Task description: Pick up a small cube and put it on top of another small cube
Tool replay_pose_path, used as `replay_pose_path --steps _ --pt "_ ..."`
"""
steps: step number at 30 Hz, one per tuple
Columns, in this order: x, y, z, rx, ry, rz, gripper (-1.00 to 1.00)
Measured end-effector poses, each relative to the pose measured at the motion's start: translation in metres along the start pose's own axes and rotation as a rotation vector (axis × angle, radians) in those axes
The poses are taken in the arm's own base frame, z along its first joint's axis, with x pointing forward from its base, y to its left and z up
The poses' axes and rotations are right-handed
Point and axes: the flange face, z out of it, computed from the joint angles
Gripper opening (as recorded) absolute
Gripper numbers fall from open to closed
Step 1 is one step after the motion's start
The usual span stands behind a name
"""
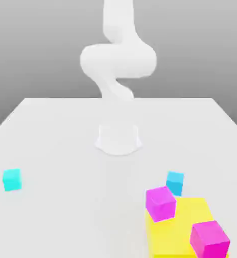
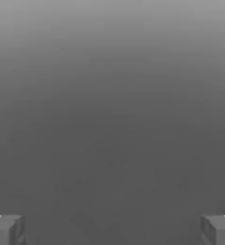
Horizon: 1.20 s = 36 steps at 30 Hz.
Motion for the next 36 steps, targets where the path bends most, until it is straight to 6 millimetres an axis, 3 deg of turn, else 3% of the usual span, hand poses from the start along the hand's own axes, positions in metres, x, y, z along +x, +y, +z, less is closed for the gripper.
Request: replay_pose_path --steps 5,11,15,18,22,28,29,36 --pt "0.04 0.083 0.108 -0.168 -0.043 0.236 0.0" --pt "0.056 0.216 0.201 -0.363 -0.074 0.528 0.0" --pt "0.044 0.316 0.242 -0.494 -0.084 0.727 0.0" --pt "0.026 0.399 0.257 -0.597 -0.078 0.898 0.0" --pt "-0.019 0.488 0.269 -0.727 -0.082 1.086 0.0" --pt "-0.052 0.531 0.312 -0.759 -0.083 1.116 0.0" --pt "-0.057 0.535 0.318 -0.759 -0.084 1.118 -1.0" --pt "-0.057 0.535 0.318 -0.758 -0.084 1.118 -1.0"
